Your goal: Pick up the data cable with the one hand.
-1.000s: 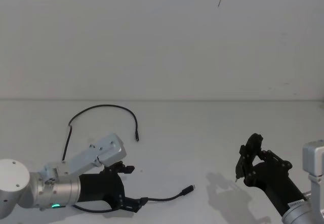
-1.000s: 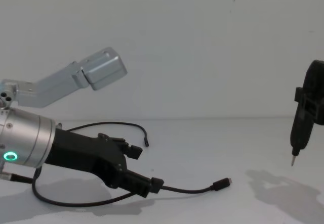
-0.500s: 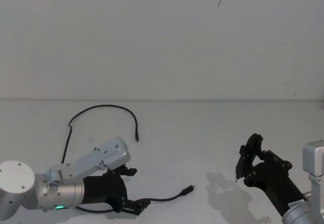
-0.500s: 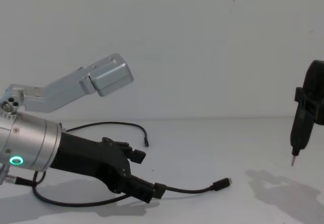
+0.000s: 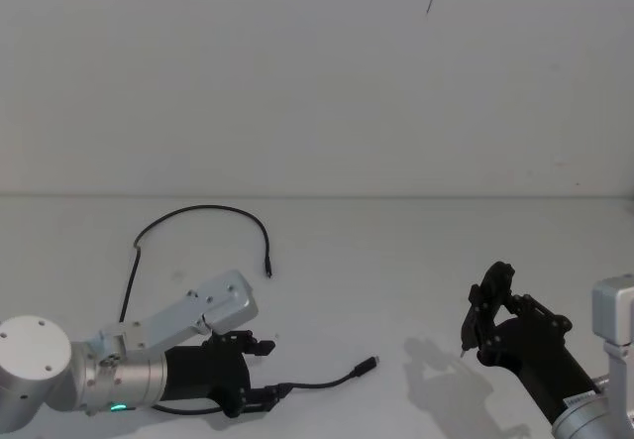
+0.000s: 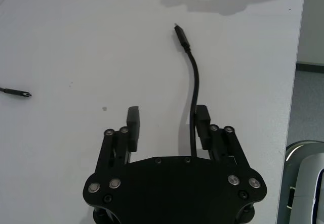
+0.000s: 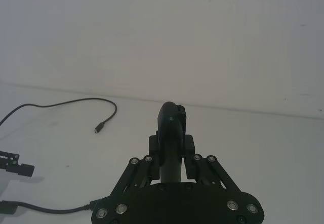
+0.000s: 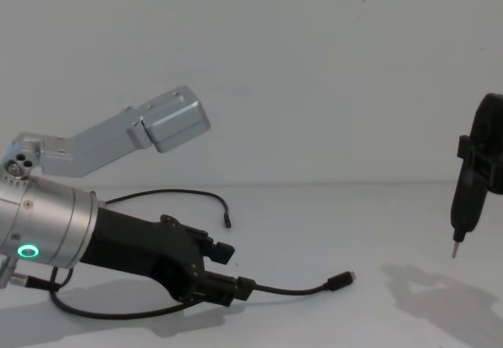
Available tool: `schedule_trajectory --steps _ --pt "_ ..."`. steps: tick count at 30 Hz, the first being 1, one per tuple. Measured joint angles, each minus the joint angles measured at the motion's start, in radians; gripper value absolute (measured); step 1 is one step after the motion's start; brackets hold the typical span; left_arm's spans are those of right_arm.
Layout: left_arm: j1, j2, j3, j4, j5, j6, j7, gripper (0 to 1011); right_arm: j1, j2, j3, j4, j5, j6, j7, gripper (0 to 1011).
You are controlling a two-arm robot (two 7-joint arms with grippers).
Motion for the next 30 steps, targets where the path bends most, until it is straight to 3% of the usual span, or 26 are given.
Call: schedule_trajectory --steps 3,6,19,30 --pt "0.000 0.000 0.001 0.000 0.001 0.000 0.000 579 0.000 0.000 0.000 0.000 0.000 0.000 0.000 263" --pt "-0.001 -0.001 0.001 0.001 0.001 0.000 0.001 435 0.000 0.000 0.000 0.000 0.000 0.000 0.000 263" --pt "-0.001 -0.002 0.002 0.001 0.003 0.000 0.001 73 0.000 0.000 0.000 0.000 0.000 0.000 0.000 263" --pt "0.005 0.000 -0.005 -0.004 -0.006 -0.001 -0.001 36 0.000 0.000 0.001 -0.001 -0.001 0.000 0.001 263"
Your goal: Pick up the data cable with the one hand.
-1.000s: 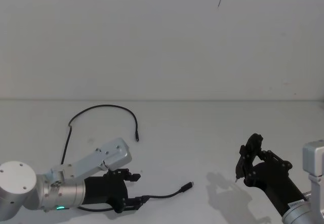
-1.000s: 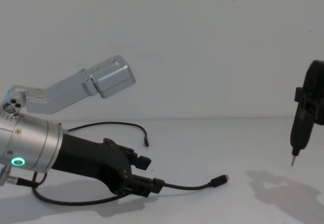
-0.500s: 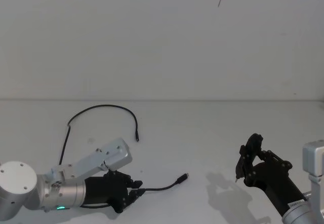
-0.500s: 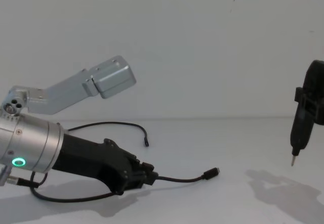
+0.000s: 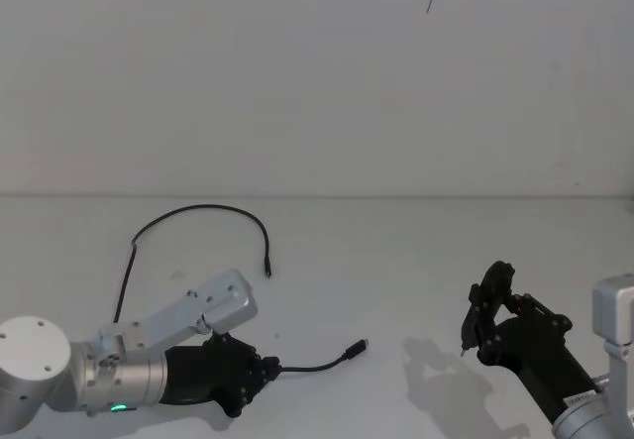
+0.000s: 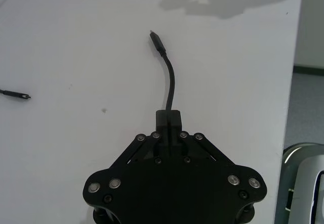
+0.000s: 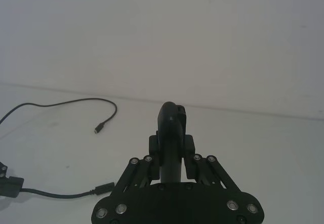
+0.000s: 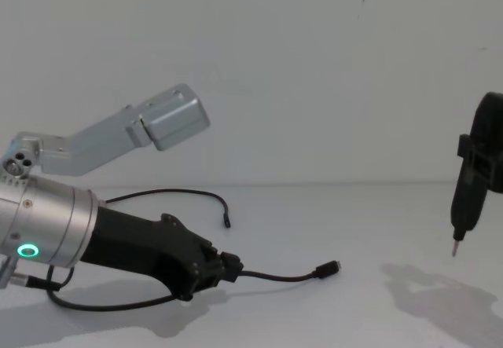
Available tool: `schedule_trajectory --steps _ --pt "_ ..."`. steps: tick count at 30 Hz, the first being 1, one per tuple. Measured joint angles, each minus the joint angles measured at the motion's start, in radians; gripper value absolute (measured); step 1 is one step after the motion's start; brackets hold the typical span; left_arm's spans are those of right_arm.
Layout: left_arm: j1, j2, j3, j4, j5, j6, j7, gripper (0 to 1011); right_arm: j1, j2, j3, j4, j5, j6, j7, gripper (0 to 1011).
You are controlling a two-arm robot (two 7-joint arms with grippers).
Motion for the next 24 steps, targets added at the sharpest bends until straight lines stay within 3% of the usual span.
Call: schedule_trajectory --steps 9,24 --pt "0.023 0.009 -0.030 -0.029 -0.044 -0.036 -0.002 36 0.006 0.008 0.004 -0.024 -0.005 -0.006 0.019 263" --pt "0.080 0.040 -0.108 -0.124 -0.132 -0.149 0.009 35 0.037 0.017 0.022 -0.083 -0.014 -0.024 0.052 263"
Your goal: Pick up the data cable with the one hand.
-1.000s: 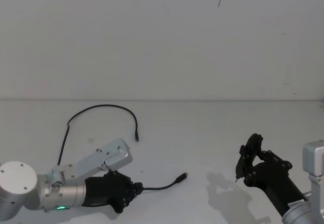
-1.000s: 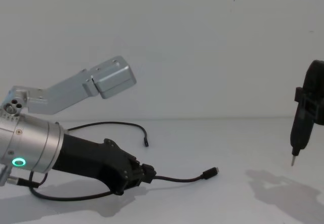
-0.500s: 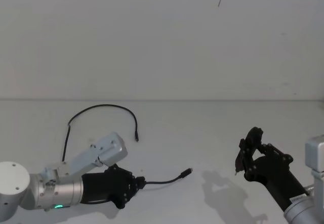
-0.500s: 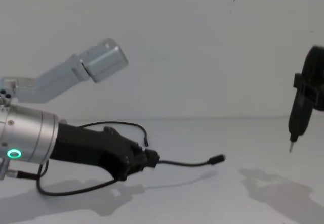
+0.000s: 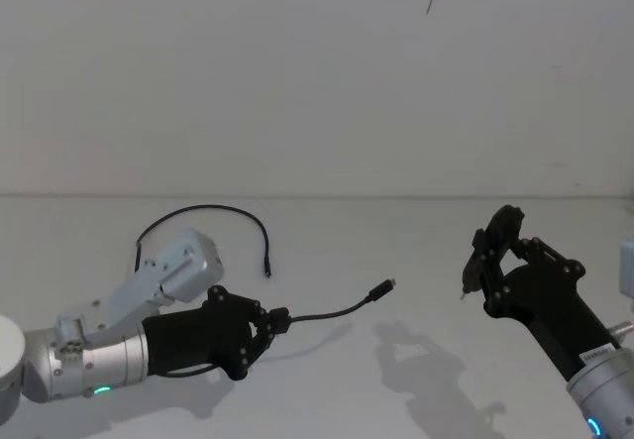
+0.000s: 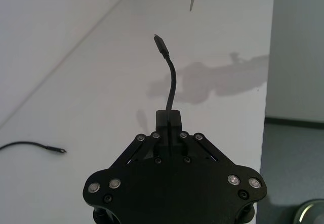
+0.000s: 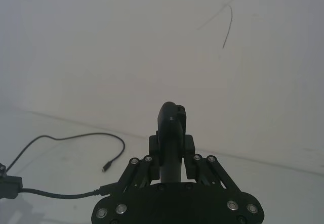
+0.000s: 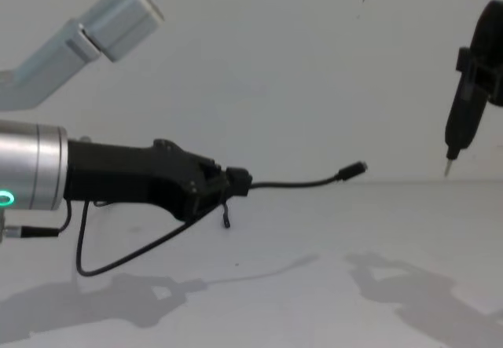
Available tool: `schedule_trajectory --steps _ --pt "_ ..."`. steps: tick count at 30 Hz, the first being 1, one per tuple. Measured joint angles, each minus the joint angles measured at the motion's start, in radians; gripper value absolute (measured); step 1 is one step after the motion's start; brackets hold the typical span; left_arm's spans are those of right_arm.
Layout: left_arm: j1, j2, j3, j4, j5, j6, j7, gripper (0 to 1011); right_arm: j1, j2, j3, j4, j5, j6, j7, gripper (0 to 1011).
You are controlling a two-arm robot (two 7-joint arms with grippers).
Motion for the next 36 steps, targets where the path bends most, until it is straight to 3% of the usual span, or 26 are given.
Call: schedule_trajectory --steps 23,36 --pt "0.027 0.018 -0.037 -0.051 -0.042 -0.053 0.008 36 0.042 -0.043 0.007 -0.021 0.052 -0.012 0.055 263" --pt "0.030 0.020 -0.041 -0.058 -0.047 -0.060 0.009 36 0.071 -0.080 0.005 0.016 0.087 -0.020 0.087 263"
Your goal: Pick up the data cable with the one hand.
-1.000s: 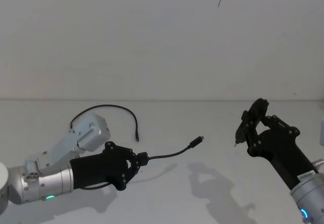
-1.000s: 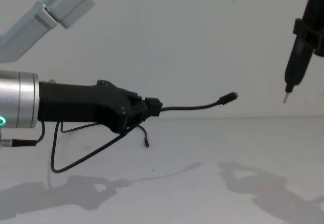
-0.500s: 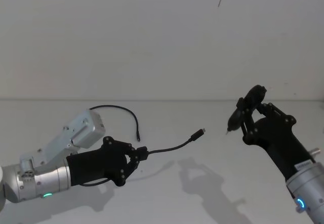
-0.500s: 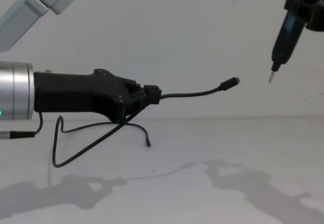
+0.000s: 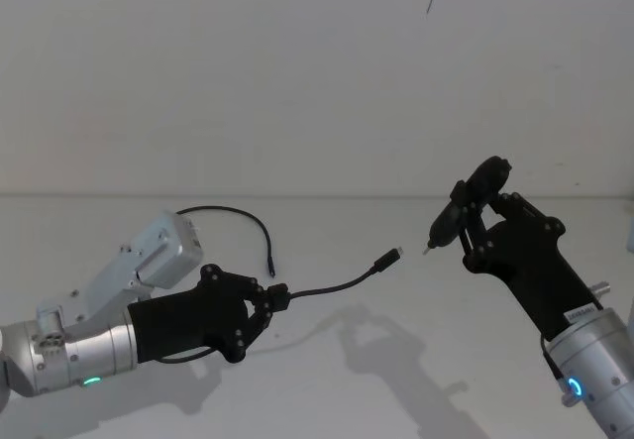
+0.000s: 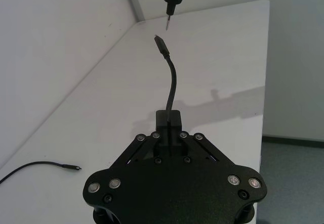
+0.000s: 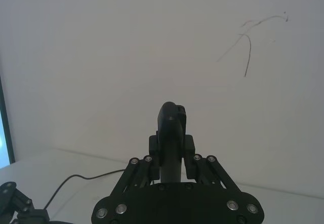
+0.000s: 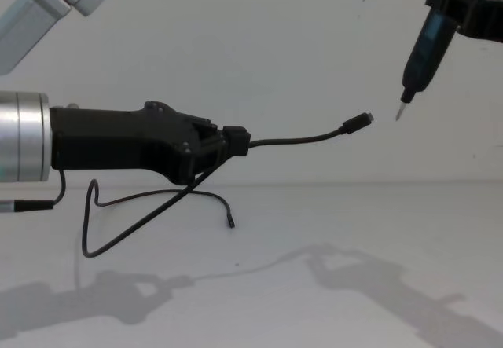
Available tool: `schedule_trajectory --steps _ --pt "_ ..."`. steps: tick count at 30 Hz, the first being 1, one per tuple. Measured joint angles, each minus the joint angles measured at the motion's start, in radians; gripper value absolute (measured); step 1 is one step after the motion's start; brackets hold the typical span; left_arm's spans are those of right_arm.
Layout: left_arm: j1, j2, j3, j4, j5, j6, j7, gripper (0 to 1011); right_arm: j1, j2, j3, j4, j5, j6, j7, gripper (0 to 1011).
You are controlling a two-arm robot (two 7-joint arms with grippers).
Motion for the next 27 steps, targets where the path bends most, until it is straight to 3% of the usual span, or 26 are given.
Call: schedule_trajectory --steps 27 --pt "0.002 0.001 -0.002 -0.003 -0.002 -0.003 0.000 35 0.041 -0.019 -0.011 0.052 0.030 0.003 0.028 263"
